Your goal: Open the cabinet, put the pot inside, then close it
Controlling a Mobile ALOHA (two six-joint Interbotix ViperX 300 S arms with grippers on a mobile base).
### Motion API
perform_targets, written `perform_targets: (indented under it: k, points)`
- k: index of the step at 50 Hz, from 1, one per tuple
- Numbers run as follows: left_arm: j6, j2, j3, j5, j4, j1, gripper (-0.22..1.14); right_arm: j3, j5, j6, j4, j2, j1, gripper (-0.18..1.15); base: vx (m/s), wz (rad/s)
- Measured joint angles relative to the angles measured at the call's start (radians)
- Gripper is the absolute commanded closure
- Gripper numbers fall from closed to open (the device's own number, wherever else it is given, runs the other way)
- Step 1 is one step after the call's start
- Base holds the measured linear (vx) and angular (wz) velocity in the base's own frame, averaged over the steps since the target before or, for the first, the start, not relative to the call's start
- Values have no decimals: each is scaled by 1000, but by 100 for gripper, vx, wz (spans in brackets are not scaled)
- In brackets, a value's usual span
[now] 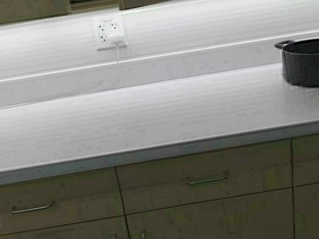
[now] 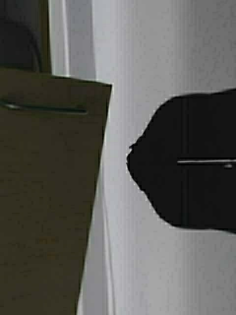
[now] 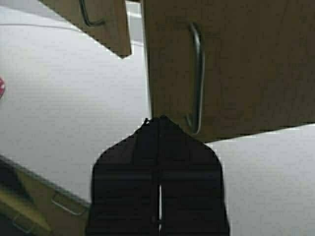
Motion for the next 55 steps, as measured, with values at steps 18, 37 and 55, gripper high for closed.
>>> perform_targets:
  k: [18, 37, 55]
  points:
    - [8, -43, 25, 0, 0, -2, 89, -261, -15, 0, 0, 216, 0, 90, 14, 2]
    - [9, -107, 64, 18, 2, -5, 88, -262, -18, 8, 2, 210, 17, 90, 15, 6]
    - [-2, -106, 78, 34, 0, -2, 88, -29, -12, 6, 2, 12, 40, 90, 9, 3]
